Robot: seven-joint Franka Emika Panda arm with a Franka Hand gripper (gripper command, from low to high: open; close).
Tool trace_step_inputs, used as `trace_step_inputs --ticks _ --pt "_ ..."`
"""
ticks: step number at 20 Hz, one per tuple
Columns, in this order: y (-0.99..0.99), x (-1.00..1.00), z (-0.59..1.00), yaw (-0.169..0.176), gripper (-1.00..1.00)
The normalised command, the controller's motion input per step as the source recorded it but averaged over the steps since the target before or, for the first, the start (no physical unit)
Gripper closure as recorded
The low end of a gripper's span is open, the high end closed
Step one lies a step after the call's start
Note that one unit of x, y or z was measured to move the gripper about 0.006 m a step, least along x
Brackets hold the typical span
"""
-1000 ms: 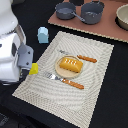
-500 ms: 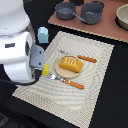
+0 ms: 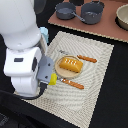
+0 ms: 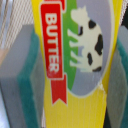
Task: Place the bread, butter, and milk from the table onto the serving area.
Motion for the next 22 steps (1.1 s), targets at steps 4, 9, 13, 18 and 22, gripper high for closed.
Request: trace_step_inputs --ticks 4,9,13,18,22 --pt "-0.06 0.95 -0.01 -0.047 1.0" --pt "0.0 0.7 -0.13 -0.052 1.0" --pt "0.0 0.64 -0.11 -0.044 1.0" --pt "0.0 0.55 -0.13 -0.038 1.0" --pt "0.0 0.54 0.2 -0.028 -1.0"
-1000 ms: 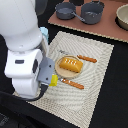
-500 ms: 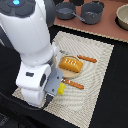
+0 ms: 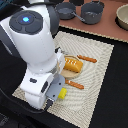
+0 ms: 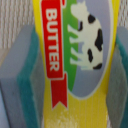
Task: Place the bread, butter, and milk from the table onto the serving area.
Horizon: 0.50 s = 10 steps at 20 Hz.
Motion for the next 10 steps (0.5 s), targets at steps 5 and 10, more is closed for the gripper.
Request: trace_step_inputs --ticks 5,10 --pt "0.01 0.56 1.0 -0.018 -1.0" --pt "0.32 0.23 0.98 0.014 -1.0"
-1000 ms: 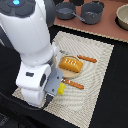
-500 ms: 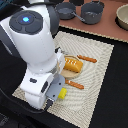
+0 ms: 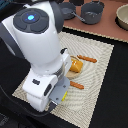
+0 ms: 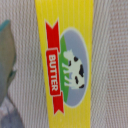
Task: Place the bread, butter, and milk from the table onto the serving area.
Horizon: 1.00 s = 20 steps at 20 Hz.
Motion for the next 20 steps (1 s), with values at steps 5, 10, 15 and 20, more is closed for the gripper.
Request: trace_step_inputs --ticks 5,10,15,20 --pt "0.73 -0.34 0.73 0.078 -1.0" --pt "0.78 -0.54 0.57 0.073 -1.0" --pt "0.81 -0.68 0.35 0.04 -1.0" --pt "0.78 -0.68 0.29 0.048 -1.0"
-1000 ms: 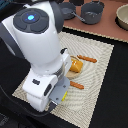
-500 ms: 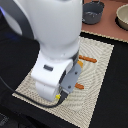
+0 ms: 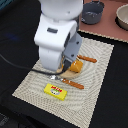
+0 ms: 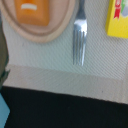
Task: Place the bread, butter, and milk from the table onto the serving area.
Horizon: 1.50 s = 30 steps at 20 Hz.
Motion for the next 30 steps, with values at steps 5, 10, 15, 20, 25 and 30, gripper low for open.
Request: trace_step_inputs --ticks 5,10,15,20,25,30 --pt "0.77 -0.69 0.17 0.052 -1.0" --pt "0.72 -0.71 -0.01 0.057 -1.0" --pt "0.71 -0.71 -0.08 0.06 -1.0" --pt "0.65 -0.74 -0.22 0.066 -1.0" --pt "0.5 -0.87 -0.34 0.07 -1.0" --pt "0.36 -0.98 -0.37 0.068 -1.0"
